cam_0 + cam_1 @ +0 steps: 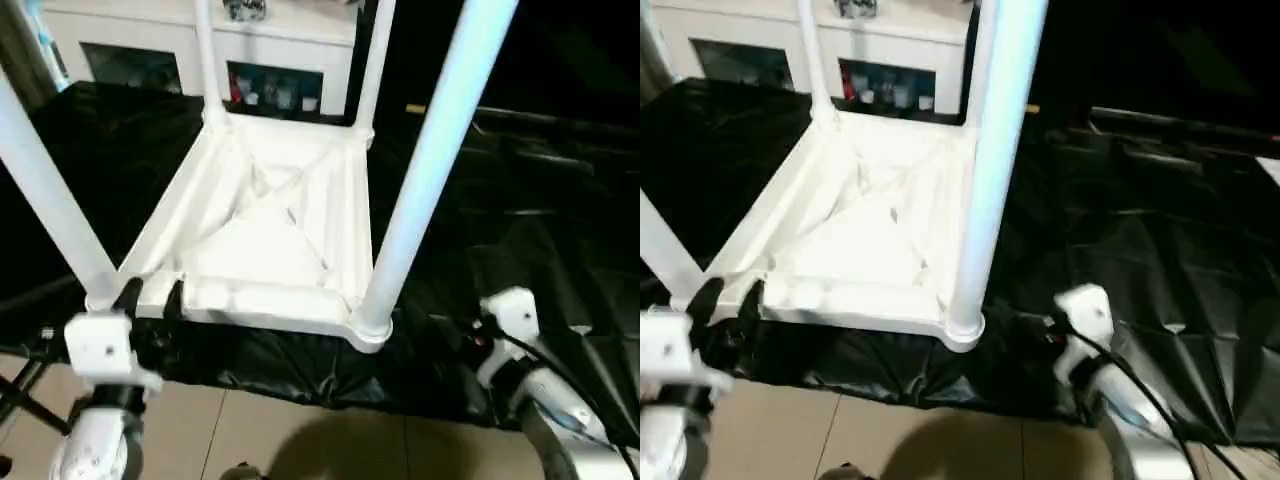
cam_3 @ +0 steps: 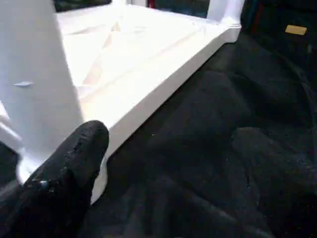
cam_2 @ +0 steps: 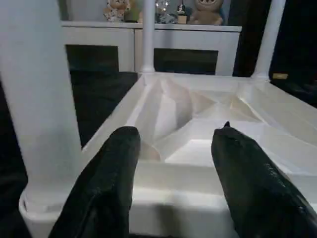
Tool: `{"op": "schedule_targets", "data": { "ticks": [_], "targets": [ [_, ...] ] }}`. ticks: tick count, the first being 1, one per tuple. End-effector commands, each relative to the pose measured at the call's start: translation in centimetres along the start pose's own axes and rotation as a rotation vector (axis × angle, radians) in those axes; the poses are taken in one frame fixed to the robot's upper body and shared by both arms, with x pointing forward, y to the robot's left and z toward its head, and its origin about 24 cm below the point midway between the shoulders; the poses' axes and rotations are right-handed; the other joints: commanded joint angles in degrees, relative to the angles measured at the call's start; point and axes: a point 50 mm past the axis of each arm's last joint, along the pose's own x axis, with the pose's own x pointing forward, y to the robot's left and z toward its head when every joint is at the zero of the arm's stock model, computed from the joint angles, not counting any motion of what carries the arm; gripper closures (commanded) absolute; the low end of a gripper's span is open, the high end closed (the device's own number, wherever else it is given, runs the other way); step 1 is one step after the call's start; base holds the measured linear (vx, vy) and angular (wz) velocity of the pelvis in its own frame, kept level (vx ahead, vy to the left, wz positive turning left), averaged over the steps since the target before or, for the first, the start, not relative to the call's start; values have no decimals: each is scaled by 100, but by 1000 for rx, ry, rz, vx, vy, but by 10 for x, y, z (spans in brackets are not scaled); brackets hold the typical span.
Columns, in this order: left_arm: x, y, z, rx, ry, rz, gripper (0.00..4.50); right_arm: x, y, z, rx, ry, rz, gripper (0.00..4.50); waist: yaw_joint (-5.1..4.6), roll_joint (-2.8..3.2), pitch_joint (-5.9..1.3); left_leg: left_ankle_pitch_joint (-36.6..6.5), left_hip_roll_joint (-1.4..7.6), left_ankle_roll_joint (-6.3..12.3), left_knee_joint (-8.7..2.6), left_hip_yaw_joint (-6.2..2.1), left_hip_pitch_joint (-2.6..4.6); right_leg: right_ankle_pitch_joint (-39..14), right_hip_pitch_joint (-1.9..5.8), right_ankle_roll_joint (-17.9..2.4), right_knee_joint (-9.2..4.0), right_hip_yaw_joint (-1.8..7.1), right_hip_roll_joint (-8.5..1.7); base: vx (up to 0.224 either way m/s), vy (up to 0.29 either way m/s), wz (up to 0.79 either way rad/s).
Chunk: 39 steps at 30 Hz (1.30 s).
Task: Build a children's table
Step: Rotate leg to tighten, then flip table
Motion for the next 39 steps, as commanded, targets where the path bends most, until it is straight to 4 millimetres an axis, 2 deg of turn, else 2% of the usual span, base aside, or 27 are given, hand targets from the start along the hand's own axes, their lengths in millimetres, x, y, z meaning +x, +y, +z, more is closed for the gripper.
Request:
{"op": "schedule_targets", "data": {
  "ticks": [1, 2, 3, 6, 9, 10, 13, 17, 21, 24, 27, 29, 30, 31, 32, 34, 37, 39],
  "targets": [
    [-8, -1, 6, -6, -48, 30, 148, -8, -6, 9, -25, -19, 25, 0, -78, 52, -107, -2529, 625, -201, -629, -376, 76, -2398, 12, -315, -696, 480, -866, -20, 50, -12],
    [-11, 0, 7, -5, -52, 43, 141, -10, -6, 9, -34, -16, 47, 0, -101, 40, -121, -2505, 642, -228, -651, -392, 59, -2108, 38, -322, -682, 485, -862, 0, 0, 0],
    [-14, 0, 7, -1, -53, 56, 131, -11, -5, 9, -38, -12, 67, 0, -124, 17, -123, -2492, 645, -236, -651, -370, 81, -1878, 12, -343, -676, 506, -849, 0, 0, 0],
    [-21, 3, 6, 11, -49, 111, 99, -17, -1, 8, -43, 2, 153, 0, -119, -1, -121, -2209, 616, -81, -612, -334, 51, -1664, 18, -378, -677, 543, -888, 0, 0, 0],
    [-24, 4, 4, 12, -43, 135, 83, -19, 3, 10, -47, 0, 207, 0, -110, -30, -136, -1955, 615, 24, -591, -315, 48, -1429, 36, -379, -663, 538, -862, 0, 0, 0],
    [-25, 5, 4, 11, -41, 144, 76, -18, 5, 11, -50, -5, 221, 0, -105, -10, -134, -1937, 622, 32, -594, -321, 48, -1396, 35, -387, -660, 537, -870, 0, 0, 0],
    [-21, 10, 3, 31, -41, 172, 44, -13, 12, 15, -38, -23, 276, 0, -106, -33, -155, -1730, 623, 104, -578, -317, 42, -1107, 52, -434, -623, 525, -854, 0, 0, 0],
    [-13, 17, 2, 59, -39, 191, 18, -5, 20, 16, -42, -29, 331, 0, -98, -7, -184, -1394, 610, 206, -554, -311, 26, -715, 71, -472, -575, 507, -839, 0, 0, 0],
    [-1, 30, 1, 59, -40, 241, 7, 10, 27, 16, -57, -31, 377, 0, -92, 28, -187, -1470, 625, 114, -561, -313, 52, -749, 59, -555, -562, 501, -839, 0, 0, 0],
    [5, 38, 1, 54, -41, 271, 7, 23, 30, 14, -83, -23, 372, 0, -82, 45, -209, -1402, 625, 63, -560, -316, 50, -492, 70, -607, -525, 499, -835, 0, 0, 0],
    [7, 40, 0, 47, -30, 295, 7, 32, 32, 12, -81, -24, 347, 0, -96, 30, -216, -1345, 607, 39, -550, -301, 52, -390, 60, -707, -499, 500, -844, 0, 0, 0],
    [9, 43, -1, 41, -26, 327, 7, 39, 35, 11, -82, -30, 339, 0, -77, 22, -216, -1347, 615, 41, -546, -297, 56, -464, 67, -703, -507, 507, -865, 0, 0, 0],
    [10, 44, -2, 51, -17, 324, 7, 41, 37, 10, -78, -32, 345, 0, -73, -5, -224, -1297, 622, 54, -547, -292, 56, -416, 69, -713, -496, 504, -856, 0, 0, 0],
    [11, 45, -4, 59, -9, 322, 7, 44, 39, 9, -71, -37, 343, 0, -56, 15, -228, -1259, 624, 64, -549, -299, 63, -369, 66, -704, -487, 504, -857, 0, 0, 0],
    [14, 46, -6, 57, 8, 303, 7, 48, 41, 9, -67, -46, 332, 0, -64, -29, -230, -1236, 625, 77, -548, -293, 60, -333, 67, -701, -484, 501, -852, 0, 0, 0],
    [18, 47, -10, 40, 23, 269, 7, 53, 38, 9, -83, -64, 282, 0, -53, -6, -230, -1260, 625, 29, -561, -297, 68, -389, 53, -680, -476, 501, -861, 0, 0, 0],
    [23, 46, -13, 29, 48, 228, 7, 57, 33, 9, -90, -73, 218, 0, -53, -6, -239, -1264, 614, -69, -570, -293, 82, -339, 44, -702, -448, 504, -848, 0, 0, 0],
    [28, 49, -19, 54, 92, 206, 7, 60, 26, 8, -64, -74, 169, 0, -57, -12, -237, -1268, 605, -58, -573, -285, 79, -269, 45, -682, -446, 515, -852, 0, 0, 0]
  ]
}}
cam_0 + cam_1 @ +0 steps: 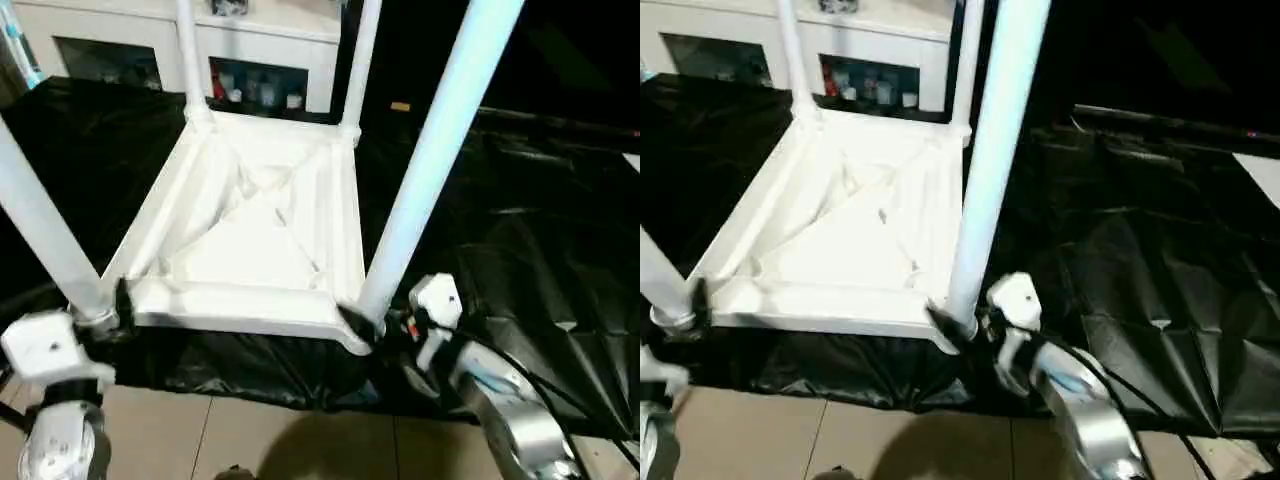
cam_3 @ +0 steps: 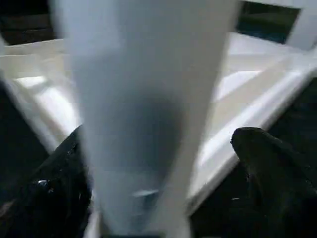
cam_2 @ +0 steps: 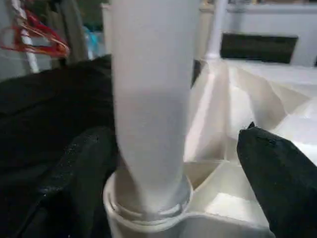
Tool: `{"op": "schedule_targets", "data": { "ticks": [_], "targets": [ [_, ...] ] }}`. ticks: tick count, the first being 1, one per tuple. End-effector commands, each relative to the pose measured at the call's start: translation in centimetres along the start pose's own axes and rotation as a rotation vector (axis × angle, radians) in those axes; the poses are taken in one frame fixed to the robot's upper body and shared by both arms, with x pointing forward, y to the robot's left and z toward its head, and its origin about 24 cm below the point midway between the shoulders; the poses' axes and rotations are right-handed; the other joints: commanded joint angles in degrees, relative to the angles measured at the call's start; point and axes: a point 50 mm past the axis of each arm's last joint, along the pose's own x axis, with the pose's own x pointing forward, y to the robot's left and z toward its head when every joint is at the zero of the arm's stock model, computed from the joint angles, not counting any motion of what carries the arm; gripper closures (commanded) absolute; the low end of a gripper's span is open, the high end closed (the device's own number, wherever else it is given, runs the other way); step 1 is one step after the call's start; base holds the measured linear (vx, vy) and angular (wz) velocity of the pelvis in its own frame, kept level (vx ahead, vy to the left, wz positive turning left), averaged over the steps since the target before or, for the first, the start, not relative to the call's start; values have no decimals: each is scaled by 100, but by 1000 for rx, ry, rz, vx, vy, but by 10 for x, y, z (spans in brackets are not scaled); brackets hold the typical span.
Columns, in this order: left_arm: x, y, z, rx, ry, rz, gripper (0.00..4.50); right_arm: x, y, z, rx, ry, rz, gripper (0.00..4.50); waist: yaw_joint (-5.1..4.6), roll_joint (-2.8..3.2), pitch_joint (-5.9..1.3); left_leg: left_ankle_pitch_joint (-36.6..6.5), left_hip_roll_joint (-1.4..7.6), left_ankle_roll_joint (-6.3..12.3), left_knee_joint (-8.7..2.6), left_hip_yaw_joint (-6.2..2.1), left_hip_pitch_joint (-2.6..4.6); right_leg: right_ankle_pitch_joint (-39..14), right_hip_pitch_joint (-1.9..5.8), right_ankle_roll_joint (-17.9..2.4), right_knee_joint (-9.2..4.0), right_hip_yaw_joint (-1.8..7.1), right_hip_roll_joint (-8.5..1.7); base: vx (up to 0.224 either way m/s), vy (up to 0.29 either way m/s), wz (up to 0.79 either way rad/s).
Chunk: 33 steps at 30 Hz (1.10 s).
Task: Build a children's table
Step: Flip table
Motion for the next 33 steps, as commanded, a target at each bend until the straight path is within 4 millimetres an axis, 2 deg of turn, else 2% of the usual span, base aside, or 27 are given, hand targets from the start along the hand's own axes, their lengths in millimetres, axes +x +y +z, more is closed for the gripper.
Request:
{"op": "schedule_targets", "data": {
  "ticks": [1, 3, 4, 5, 6, 7, 8, 9, 11, 12, 13, 15, 17, 18, 19, 20, 23, 24, 25, 26, 28, 31, 33],
  "targets": [
    [7, -2, -8, 28, 58, -38, 0, -5, -17, 0, 13, -3, -100, 27, 0, 115, -196, -1272, 604, -81, -521, -304, 97, -347, 54, -651, -407, 499, -863, 0, 0, 0],
    [10, 0, -9, 43, 58, -42, 0, -6, -21, 0, 27, -10, -123, 27, 5, 106, -194, -1346, 601, -90, -529, -313, 103, -457, 54, -626, -411, 498, -858, 0, 0, 0],
    [16, -1, -9, 31, 59, -58, 0, -7, -26, -1, 34, -11, -148, 45, 5, 66, -190, -1349, 614, -98, -535, -306, 99, -456, 57, -646, -418, 502, -870, 0, 0, 0],
    [20, -1, -8, 10, 55, -64, 0, -8, -28, -2, 36, -11, -161, 57, 13, 73, -188, -1348, 603, -91, -532, -305, 107, -494, 47, -651, -418, 504, -871, 0, 0, 0],
    [21, -2, -8, -3, 55, -66, 18, -8, -29, -2, 36, -10, -166, 66, 24, 91, -194, -1380, 596, -110, -525, -297, 118, -580, 41, -681, -421, 506, -883, 0, 0, 0],
    [23, -3, -8, -8, 58, -70, 18, -10, -30, -3, 41, -10, -171, 66, 20, 60, -194, -1376, 601, -115, -528, -295, 110, -588, 48, -689, -420, 504, -877, 0, 0, 0],
    [25, -4, -8, -8, 56, -73, 28, -11, -31, -4, 42, -8, -177, 70, 25, 71, -192, -1383, 613, -120, -536, -305, 100, -591, 55, -697, -422, 503, -888, 0, 0, 0],
    [26, -6, -7, -14, 54, -80, 39, -12, -33, -4, 42, -7, -184, 89, 23, 51, -195, -1346, 610, -107, -530, -301, 96, -555, 56, -697, -412, 505, -883, 0, 0, 0],
    [27, -8, -8, -11, 58, -84, 47, -14, -35, -5, 42, -4, -191, 100, 15, 42, -207, -1240, 609, -69, -521, -294, 88, -416, 67, -715, -401, 503, -885, 0, 0, 0],
    [26, -11, -8, -27, 62, -99, 75, -16, -37, -5, 46, -4, -202, 113, 19, 39, -208, -1192, 609, -36, -513, -291, 91, -364, 63, -724, -393, 503, -880, 0, 0, 0],
    [26, -14, -9, -39, 64, -110, 75, -17, -39, -5, 49, -4, -210, 113, 20, 41, -206, -1185, 611, -18, -515, -289, 92, -377, 63, -738, -395, 500, -886, 0, 0, 0],
    [23, -19, -11, -47, 75, -128, 84, -20, -43, -6, 53, 4, -225, 133, 32, 37, -197, -1240, 608, -21, -512, -279, 97, -515, 57, -746, -415, 505, -887, 0, 0, 0],
    [21, -21, -12, -54, 82, -134, 112, -21, -44, -6, 58, 9, -225, 152, 50, 32, -189, -1280, 615, -32, -517, -283, 94, -661, 58, -725, -432, 503, -890, 0, 0, 0],
    [16, -24, -15, -69, 96, -130, 121, -23, -42, -5, 67, 7, -193, 154, 60, 9, -185, -1291, 612, -15, -513, -280, 92, -742, 63, -710, -436, 506, -890, 0, 0, 0],
    [15, -25, -16, -71, 100, -123, 135, -25, -40, -5, 80, 2, -174, 135, 66, 20, -184, -1295, 612, -1, -512, -280, 87, -779, 69, -702, -446, 506, -897, 0, 0, 0],
    [13, -25, -17, -72, 103, -112, 135, -27, -38, -4, 81, 1, -155, 135, 80, 21, -181, -1284, 621, 28, -511, -279, 85, -798, 65, -651, -460, 513, -890, 0, 0, 0],
    [9, -26, -18, -94, 109, -101, 159, -35, -33, -3, 74, 12, -107, 119, 126, -6, -178, -1275, 619, 71, -512, -282, 79, -777, 75, -569, -469, 507, -880, 0, 0, 0],
    [8, -27, -18, -97, 109, -102, 172, -37, -32, -3, 78, 12, -96, 94, 127, -14, -177, -1281, 616, 101, -510, -280, 77, -836, 72, -568, -477, 508, -893, 0, 0, 0],
    [7, -29, -17, -115, 106, -105, 174, -48, -31, -2, 70, 23, -63, 86, 125, -24, -174, -1272, 613, 106, -512, -282, 75, -877, 71, -554, -482, 505, -881, 0, 0, 0],
    [6, -29, -16, -116, 106, -105, 174, -48, -31, -2, 70, 24, -62, 86, 150, -30, -174, -1267, 617, 133, -498, -275, 77, -897, 76, -503, -496, 511, -884, 0, 0, 0],
    [6, -32, -15, -131, 101, -111, 177, -61, -31, 0, 51, 41, -41, 82, 147, -48, -170, -1228, 614, 165, -500, -280, 73, -905, 72, -469, -493, 502, -864, 0, 0, 0],
    [9, -34, -12, -176, 91, -115, 183, -82, -38, 5, 38, 66, -28, 45, 151, -58, -153, -1267, 603, 191, -499, -278, 69, -1080, 70, -409, -527, 498, -867, 0, 0, 0],
    [10, -35, -12, -193, 90, -119, 183, -86, -39, 8, 45, 70, -14, 44, 148, -49, -143, -1330, 594, 200, -491, -278, 66, -1263, 67, -379, -552, 498, -869, 0, 0, 0]
  ]
}}
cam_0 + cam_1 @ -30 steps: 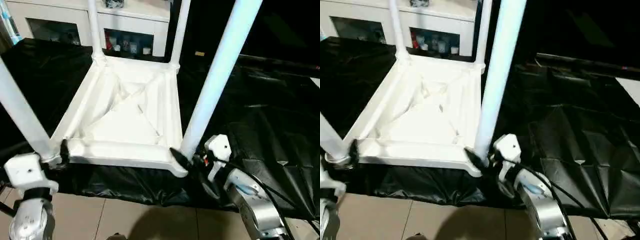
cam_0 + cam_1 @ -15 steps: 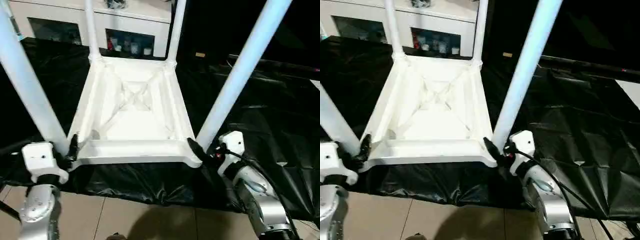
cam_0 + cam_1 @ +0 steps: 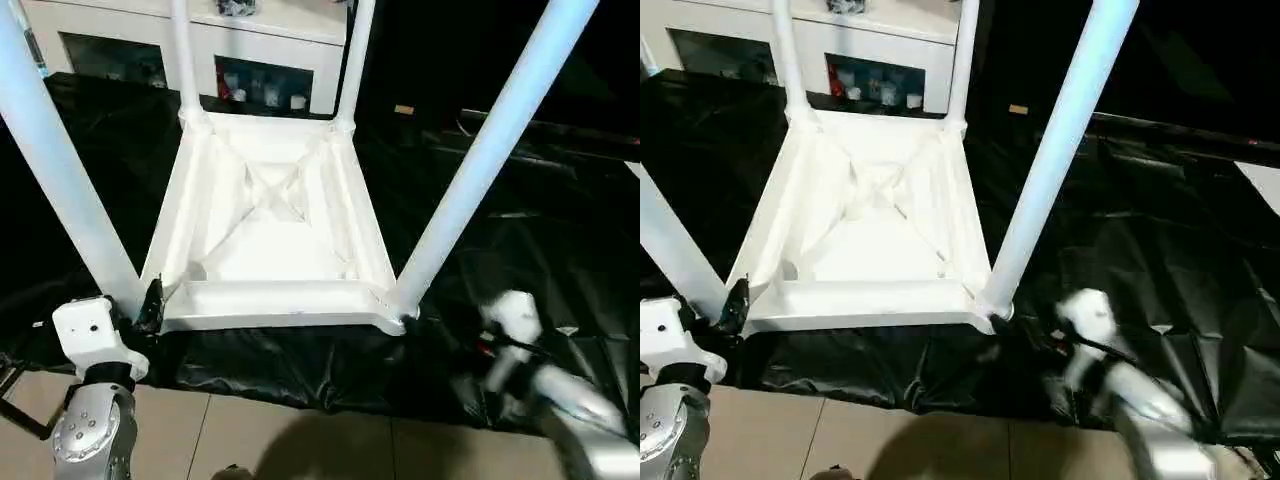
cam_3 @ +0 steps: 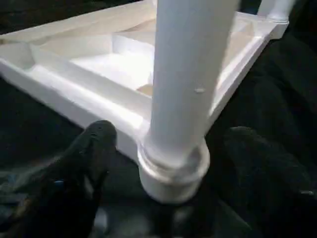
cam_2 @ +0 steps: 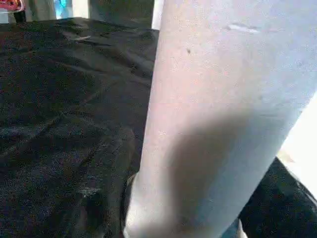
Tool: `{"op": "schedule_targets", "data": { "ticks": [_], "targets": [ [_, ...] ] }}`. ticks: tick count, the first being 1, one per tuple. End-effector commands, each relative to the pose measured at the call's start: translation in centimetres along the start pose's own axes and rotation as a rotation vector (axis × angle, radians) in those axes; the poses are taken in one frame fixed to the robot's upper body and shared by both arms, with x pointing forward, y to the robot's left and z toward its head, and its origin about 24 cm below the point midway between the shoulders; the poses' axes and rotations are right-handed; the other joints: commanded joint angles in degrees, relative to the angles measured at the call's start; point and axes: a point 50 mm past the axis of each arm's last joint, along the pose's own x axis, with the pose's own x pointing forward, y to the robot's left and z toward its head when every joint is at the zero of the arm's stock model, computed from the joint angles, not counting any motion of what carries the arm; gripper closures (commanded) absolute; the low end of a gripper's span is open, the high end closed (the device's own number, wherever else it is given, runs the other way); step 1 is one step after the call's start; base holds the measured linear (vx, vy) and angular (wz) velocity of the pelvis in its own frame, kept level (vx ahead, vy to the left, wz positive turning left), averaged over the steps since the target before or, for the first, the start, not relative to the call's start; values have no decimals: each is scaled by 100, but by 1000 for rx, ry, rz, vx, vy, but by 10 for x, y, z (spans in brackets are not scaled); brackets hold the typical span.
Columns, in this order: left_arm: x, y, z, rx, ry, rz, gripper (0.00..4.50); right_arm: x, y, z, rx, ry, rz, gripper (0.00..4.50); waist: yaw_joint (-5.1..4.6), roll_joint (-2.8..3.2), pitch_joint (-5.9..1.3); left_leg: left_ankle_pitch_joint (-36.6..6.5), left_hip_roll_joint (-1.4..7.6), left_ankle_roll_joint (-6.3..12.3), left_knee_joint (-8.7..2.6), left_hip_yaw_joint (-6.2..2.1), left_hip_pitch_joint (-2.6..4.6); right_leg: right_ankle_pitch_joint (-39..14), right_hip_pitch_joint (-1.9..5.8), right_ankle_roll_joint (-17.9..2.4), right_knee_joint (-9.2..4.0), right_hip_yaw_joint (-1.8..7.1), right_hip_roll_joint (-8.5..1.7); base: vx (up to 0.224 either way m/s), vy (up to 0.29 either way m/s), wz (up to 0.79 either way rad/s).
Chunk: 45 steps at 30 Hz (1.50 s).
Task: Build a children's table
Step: Flip table
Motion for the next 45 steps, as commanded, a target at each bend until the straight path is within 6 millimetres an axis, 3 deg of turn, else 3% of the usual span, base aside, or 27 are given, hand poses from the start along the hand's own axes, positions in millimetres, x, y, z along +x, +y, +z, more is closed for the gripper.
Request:
{"op": "schedule_targets", "data": {
  "ticks": [1, 4, 5, 7, 8, 10, 12, 15, 16, 18, 20, 22, 29, 31, 33, 40, 45],
  "targets": [
    [2, -9, 1, -89, 4, -32, 183, -7, -3, 10, 9, -20, 28, 44, 11, 47, -151, -1335, 598, 216, -485, -296, 62, -1279, 70, -397, -577, 494, -870, 0, 0, 0],
    [5, -15, 3, -190, 4, -59, 183, -8, 6, 19, 51, -28, 141, 44, 5, 44, -149, -1334, 598, 258, -475, -303, 70, -1298, 84, -451, -577, 487, -858, 0, 0, 0],
    [6, -18, 4, -233, 5, -77, 183, -5, 13, 22, 64, -24, 204, 44, 5, 57, -152, -1245, 598, 280, -469, -301, 55, -1198, 73, -467, -566, 489, -854, 0, 0, 0],
    [7, -28, 6, -334, 18, -107, 183, 5, 31, 24, 66, -6, 320, 44, 13, 29, -165, -1047, 590, 331, -445, -294, 46, -1004, 94, -509, -534, 478, -847, 0, 0, 0],
    [7, -28, 6, -334, 18, -107, 183, 5, 31, 24, 66, -6, 320, 44, 16, 52, -167, -938, 591, 364, -435, -287, 37, -892, 80, -552, -529, 479, -860, 0, 0, 0],
    [10, -38, 11, -396, 18, -136, 183, 17, 44, 25, 62, -5, 380, 44, 29, -2, -163, -866, 585, 359, -426, -271, 45, -888, 72, -626, -522, 469, -853, 0, 0, 0],
    [12, -45, 16, -407, 13, -163, 183, 24, 51, 26, 67, -5, 402, 44, 60, 24, -167, -820, 593, 332, -420, -270, 46, -956, 65, -613, -518, 474, -865, 0, 0, 0],
    [16, -65, 28, -418, 1, -225, 184, 42, 62, 23, 78, 39, 418, 26, 76, 5, -167, -824, 623, 206, -449, -288, 64, -929, 55, -555, -506, 478, -860, 0, 0, 0],
    [16, -65, 28, -417, 1, -226, 184, 43, 62, 23, 78, 41, 418, 15, 74, 11, -165, -826, 629, 164, -459, -295, 72, -895, 53, -554, -503, 478, -854, 0, 0, 0],
    [18, -72, 32, -409, -5, -245, 184, 52, 58, 20, 101, 66, 351, 5, 70, -67, -171, -733, 618, 81, -460, -291, 70, -609, 68, -519, -473, 479, -845, 0, 0, 0],
    [19, -75, 34, -407, -7, -250, 184, 56, 57, 20, 116, 57, 336, 2, 59, -66, -181, -637, 604, 57, -446, -285, 63, -403, 80, -543, -449, 481, -862, 0, 0, 0],
    [20, -82, 36, -412, -10, -259, 184, 66, 54, 20, 166, 47, 272, 0, 44, -112, -184, -531, 592, 76, -435, -274, 56, -257, 93, -561, -433, 482, -860, 0, 0, 0],
    [24, -95, 41, -426, -15, -273, 184, 89, 47, 15, 266, 57, 104, 0, 27, -100, -202, -375, 608, -24, -433, -271, 76, 57, 95, -597, -374, 474, -855, 0, 0, 0],
    [24, -97, 42, -424, -19, -276, 184, 93, 47, 16, 306, 36, 86, 0, 24, -135, -206, -344, 600, -28, -430, -265, 65, 150, 117, -571, -370, 476, -863, 0, 0, 0],
    [25, -98, 42, -421, -20, -275, 184, 100, 46, 20, 392, -8, 50, 0, -16, -134, -202, -412, 603, -9, -441, -271, 58, 83, 112, -599, -367, 478, -879, 0, 0, 0],
    [25, -97, 42, -408, -18, -270, 184, 110, 31, 26, 563, -93, -69, 0, -19, -86, -214, -320, 599, -101, -432, -257, 84, 250, 97, -547, -333, 483, -859, 0, 0, 0],
    [24, -99, 41, -389, -11, -289, 184, 117, 25, 33, 649, -157, -55, 0, -33, -92, -226, -264, 595, -104, -428, -255, 70, 461, 122, -564, -310, 475, -868, 0, 0, 0]
  ]
}}
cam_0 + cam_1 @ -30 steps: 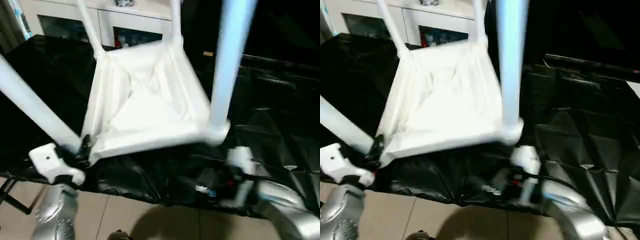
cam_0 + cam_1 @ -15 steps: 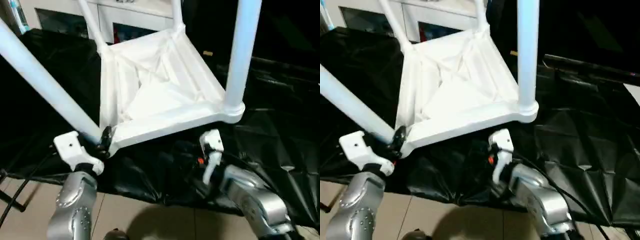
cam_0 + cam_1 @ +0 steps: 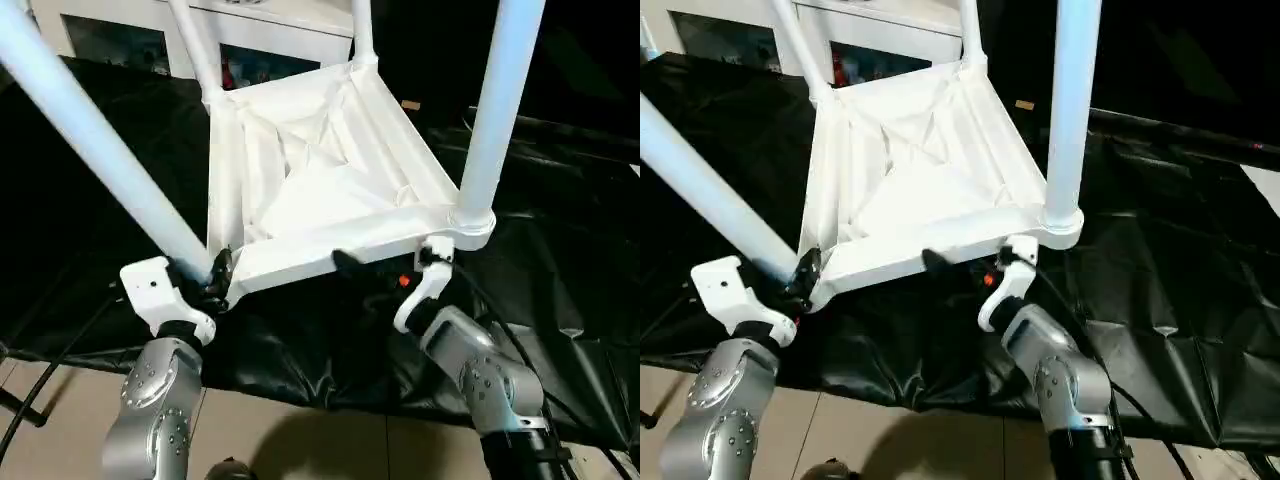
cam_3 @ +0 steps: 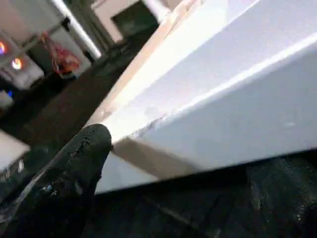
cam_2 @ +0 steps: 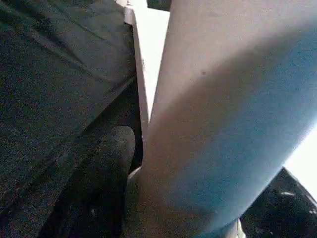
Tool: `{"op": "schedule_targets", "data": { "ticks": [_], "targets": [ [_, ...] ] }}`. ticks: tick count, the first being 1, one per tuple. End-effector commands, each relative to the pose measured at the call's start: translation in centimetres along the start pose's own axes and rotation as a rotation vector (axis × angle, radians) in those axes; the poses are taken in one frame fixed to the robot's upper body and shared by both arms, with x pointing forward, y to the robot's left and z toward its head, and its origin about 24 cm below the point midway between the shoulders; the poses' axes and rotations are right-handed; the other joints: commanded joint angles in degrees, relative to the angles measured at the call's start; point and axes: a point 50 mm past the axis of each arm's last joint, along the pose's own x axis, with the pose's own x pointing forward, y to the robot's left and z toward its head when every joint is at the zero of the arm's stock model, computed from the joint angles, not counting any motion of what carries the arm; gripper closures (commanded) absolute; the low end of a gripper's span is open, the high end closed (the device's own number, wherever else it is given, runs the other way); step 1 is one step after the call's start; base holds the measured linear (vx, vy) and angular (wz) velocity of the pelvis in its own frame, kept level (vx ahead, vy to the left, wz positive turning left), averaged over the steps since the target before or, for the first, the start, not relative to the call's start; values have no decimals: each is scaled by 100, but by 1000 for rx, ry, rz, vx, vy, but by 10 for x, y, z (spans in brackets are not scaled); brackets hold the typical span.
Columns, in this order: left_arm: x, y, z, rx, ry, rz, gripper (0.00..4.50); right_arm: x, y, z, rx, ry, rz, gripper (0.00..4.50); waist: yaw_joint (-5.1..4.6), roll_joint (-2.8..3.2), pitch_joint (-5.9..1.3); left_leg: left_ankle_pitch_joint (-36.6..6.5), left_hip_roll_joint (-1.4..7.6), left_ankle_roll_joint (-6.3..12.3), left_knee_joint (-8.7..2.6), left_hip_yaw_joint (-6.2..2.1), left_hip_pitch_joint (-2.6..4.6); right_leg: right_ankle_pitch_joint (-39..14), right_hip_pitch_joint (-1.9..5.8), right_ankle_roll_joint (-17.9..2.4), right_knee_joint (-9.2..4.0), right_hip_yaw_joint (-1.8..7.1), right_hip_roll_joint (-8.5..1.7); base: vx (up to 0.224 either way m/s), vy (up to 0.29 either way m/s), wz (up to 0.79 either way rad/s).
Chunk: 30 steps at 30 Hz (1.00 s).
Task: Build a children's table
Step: Flip table
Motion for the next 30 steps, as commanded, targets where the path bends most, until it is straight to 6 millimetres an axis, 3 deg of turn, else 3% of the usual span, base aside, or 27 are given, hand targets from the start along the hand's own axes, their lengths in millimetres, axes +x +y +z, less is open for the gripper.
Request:
{"op": "schedule_targets", "data": {
  "ticks": [1, 8, 9, 12, 13, 15, 16, 19, 29, 30],
  "targets": [
    [5, -30, 14, -78, -69, -132, 184, 4, -4, 8, 53, -32, -5, 0, -32, 71, -310, -269, 591, -96, -427, -257, 108, 452, 153, -542, -328, 477, -863, 0, 0, 0],
    [4, -33, 12, -62, -46, -175, 184, 25, -19, 14, 202, -42, -22, 0, -34, 66, -317, -164, 582, -156, -412, -234, 103, 518, 153, -641, -300, 476, -862, 0, 0, 0],
    [4, -34, 10, -47, -36, -190, 184, 30, -21, 16, 235, -53, -20, 0, -37, 26, -319, -186, 575, -122, -412, -228, 92, 494, 171, -656, -308, 472, -864, 0, 0, 0],
    [3, -35, 9, -36, -28, -212, 184, 34, -23, 19, 295, -65, -13, 0, -35, 49, -323, -107, 580, -87, -408, -233, 95, 469, 165, -647, -293, 466, -863, 0, 0, 0],
    [2, -37, 8, -27, -22, -226, 184, 36, -24, 21, 324, -77, -8, 18, -45, -5, -334, -23, 583, -46, -399, -228, 97, 534, 170, -665, -279, 461, -861, 0, 0, 0],
    [1, -38, 8, -15, -18, -240, 184, 37, -25, 22, 347, -86, -6, 36, -40, 12, -345, 112, 573, -5, -383, -221, 89, 652, 169, -676, -258, 460, -865, 0, 0, 0],
    [0, -39, 7, -2, -14, -252, 184, 38, -27, 22, 362, -88, 2, 39, -44, -23, -363, 249, 569, 40, -365, -212, 82, 823, 177, -704, -236, 450, -859, 0, 0, 0],
    [-2, -41, 6, 25, -10, -271, 184, 38, -28, 21, 356, -76, 17, 68, -25, -35, -375, 475, 542, 212, -323, -197, 51, 1190, 161, -720, -190, 452, -836, 0, 0, 0],
    [3, -39, 7, 79, -20, -263, 184, 39, -32, 26, 345, -92, 25, 136, -24, -24, -334, -4, 574, 45, -356, -191, 72, 413, 129, -774, -258, 453, -848, 0, 0, 0],
    [4, -38, 7, 87, -22, -252, 149, 40, -33, 27, 341, -94, 25, 138, -24, -26, -326, -49, 572, 24, -361, -190, 73, 335, 124, -768, -270, 457, -849, 0, 0, 0]
  ]
}}
